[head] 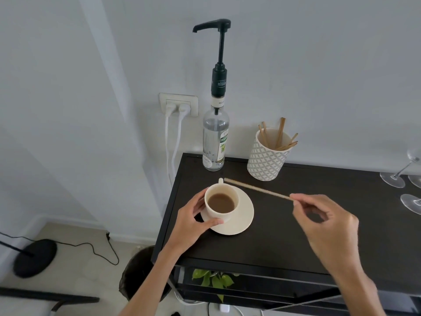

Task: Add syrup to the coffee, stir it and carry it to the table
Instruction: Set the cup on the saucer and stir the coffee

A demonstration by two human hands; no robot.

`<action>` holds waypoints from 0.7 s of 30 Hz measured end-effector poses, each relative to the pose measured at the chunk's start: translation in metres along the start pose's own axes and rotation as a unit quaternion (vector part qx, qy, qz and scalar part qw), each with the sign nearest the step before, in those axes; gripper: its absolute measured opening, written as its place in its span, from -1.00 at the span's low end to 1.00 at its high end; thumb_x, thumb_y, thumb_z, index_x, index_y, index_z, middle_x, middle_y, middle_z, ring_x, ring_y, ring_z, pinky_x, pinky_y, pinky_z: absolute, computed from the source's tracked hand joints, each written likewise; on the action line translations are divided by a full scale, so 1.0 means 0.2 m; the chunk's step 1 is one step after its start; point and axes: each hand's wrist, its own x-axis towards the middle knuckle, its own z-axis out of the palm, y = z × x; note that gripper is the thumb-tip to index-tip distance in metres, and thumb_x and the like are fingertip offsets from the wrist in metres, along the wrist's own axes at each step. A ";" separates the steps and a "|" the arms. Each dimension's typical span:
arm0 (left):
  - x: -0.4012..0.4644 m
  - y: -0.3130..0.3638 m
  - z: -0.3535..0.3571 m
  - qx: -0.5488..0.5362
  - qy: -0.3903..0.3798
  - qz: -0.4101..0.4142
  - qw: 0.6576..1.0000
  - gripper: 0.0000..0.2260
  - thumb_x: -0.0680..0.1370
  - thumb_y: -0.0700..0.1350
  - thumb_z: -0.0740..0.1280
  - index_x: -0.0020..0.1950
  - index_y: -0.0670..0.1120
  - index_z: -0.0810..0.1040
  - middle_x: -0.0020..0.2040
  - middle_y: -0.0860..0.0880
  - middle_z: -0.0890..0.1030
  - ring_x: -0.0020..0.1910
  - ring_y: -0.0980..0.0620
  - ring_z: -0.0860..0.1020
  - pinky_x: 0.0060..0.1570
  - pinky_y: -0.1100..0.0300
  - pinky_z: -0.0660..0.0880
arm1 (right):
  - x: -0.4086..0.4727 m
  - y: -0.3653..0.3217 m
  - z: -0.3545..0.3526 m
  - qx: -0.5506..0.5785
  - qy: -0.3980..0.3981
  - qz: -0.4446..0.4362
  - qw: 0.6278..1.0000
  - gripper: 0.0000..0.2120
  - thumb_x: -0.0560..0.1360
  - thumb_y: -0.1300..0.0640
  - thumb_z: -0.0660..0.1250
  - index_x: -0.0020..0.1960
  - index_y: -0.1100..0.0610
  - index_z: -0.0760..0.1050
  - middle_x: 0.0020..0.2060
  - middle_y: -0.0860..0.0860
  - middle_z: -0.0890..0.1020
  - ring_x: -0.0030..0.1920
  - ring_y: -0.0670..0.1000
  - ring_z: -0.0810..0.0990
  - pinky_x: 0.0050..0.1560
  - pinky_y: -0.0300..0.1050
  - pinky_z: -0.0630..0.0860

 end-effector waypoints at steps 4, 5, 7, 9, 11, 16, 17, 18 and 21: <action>0.00 0.00 0.00 -0.004 -0.003 0.001 1.000 -0.26 0.35 -0.14 0.67 0.47 0.07 0.46 0.33 0.21 0.62 0.35 0.20 0.57 0.30 0.34 0.50 | 0.04 -0.04 0.05 -0.045 -0.116 -0.057 0.991 -0.77 0.39 0.33 0.56 -0.05 0.06 0.76 -0.21 -0.14 0.70 -0.17 -0.09 0.67 -0.09 -0.43 0.55; 0.00 0.00 0.00 -0.003 -0.003 0.001 1.000 -0.26 0.35 -0.13 0.67 0.47 0.08 0.46 0.33 0.22 0.62 0.35 0.20 0.57 0.30 0.34 0.50 | 0.05 -0.05 0.08 -0.034 -0.143 -0.055 0.988 -0.77 0.39 0.33 0.57 -0.06 0.04 0.76 -0.22 -0.14 0.70 -0.18 -0.07 0.67 -0.11 -0.36 0.57; 0.00 0.00 0.00 -0.002 -0.002 0.003 1.000 -0.27 0.35 -0.11 0.67 0.46 0.09 0.46 0.32 0.23 0.62 0.35 0.20 0.57 0.30 0.33 0.51 | 0.05 -0.08 0.15 0.016 -0.186 -0.032 0.982 -0.80 0.42 0.30 0.55 -0.05 0.03 0.76 -0.21 -0.12 0.72 -0.17 -0.04 0.69 -0.10 -0.21 0.63; 0.00 0.01 0.00 0.000 -0.001 0.003 1.000 -0.28 0.36 -0.11 0.67 0.46 0.09 0.46 0.33 0.21 0.62 0.35 0.18 0.58 0.30 0.32 0.52 | 0.07 -0.13 0.25 0.091 -0.210 0.014 0.973 -0.84 0.48 0.26 0.51 -0.02 0.05 0.75 -0.15 -0.10 0.74 -0.10 -0.05 0.72 -0.02 -0.13 0.66; 0.00 0.00 0.00 0.002 0.001 0.002 1.000 -0.29 0.36 -0.12 0.67 0.45 0.10 0.46 0.33 0.20 0.63 0.34 0.17 0.58 0.30 0.30 0.52 | 0.12 -0.17 0.35 0.112 -0.226 0.037 0.967 -0.87 0.54 0.20 0.45 0.02 0.02 0.72 -0.09 -0.12 0.75 -0.03 -0.09 0.72 0.08 -0.10 0.66; 0.00 0.00 0.00 0.001 0.007 0.011 1.000 -0.28 0.36 -0.13 0.67 0.46 0.06 0.47 0.32 0.18 0.64 0.33 0.17 0.59 0.29 0.31 0.52 | 0.26 -0.20 0.46 0.068 -0.264 -0.001 0.962 -0.86 0.64 0.14 0.32 0.10 -0.01 0.63 -0.05 -0.19 0.70 0.02 -0.16 0.69 0.18 -0.06 0.63; 0.00 0.00 0.00 -0.002 0.007 0.010 1.000 -0.27 0.36 -0.14 0.67 0.46 0.04 0.47 0.32 0.17 0.64 0.34 0.17 0.59 0.29 0.32 0.52 | 0.27 -0.19 0.44 0.062 -0.259 -0.001 0.964 -0.85 0.64 0.16 0.31 0.09 -0.03 0.62 -0.07 -0.19 0.70 0.01 -0.16 0.69 0.17 -0.05 0.63; 0.00 -0.01 0.00 -0.004 0.007 0.009 1.000 -0.27 0.35 -0.15 0.67 0.47 0.03 0.47 0.32 0.16 0.64 0.34 0.16 0.59 0.29 0.31 0.52 | 0.27 -0.17 0.41 0.050 -0.251 0.000 0.967 -0.85 0.65 0.17 0.30 0.08 -0.04 0.60 -0.09 -0.18 0.70 0.00 -0.16 0.69 0.15 -0.04 0.64; 0.00 -0.01 0.00 -0.002 0.008 0.009 1.000 -0.27 0.35 -0.15 0.68 0.47 0.03 0.47 0.33 0.15 0.64 0.34 0.15 0.59 0.31 0.30 0.52 | 0.19 -0.16 0.32 0.024 -0.241 -0.005 0.970 -0.84 0.64 0.17 0.29 0.03 -0.07 0.57 -0.12 -0.17 0.68 -0.02 -0.12 0.69 0.08 -0.11 0.64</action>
